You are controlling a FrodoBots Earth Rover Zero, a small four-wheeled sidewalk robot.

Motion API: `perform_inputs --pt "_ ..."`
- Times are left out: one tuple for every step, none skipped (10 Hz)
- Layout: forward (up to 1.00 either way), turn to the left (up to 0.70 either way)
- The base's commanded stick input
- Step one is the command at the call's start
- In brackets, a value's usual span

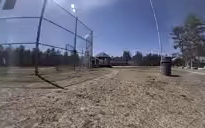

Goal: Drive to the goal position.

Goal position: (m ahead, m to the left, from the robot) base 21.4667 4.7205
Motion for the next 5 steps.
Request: perform_inputs --pt "0.70 0.00" --pt "0.70 0.00" --pt "0.70 -0.05" --pt "0.70 -0.25" --pt "0.70 -0.35"
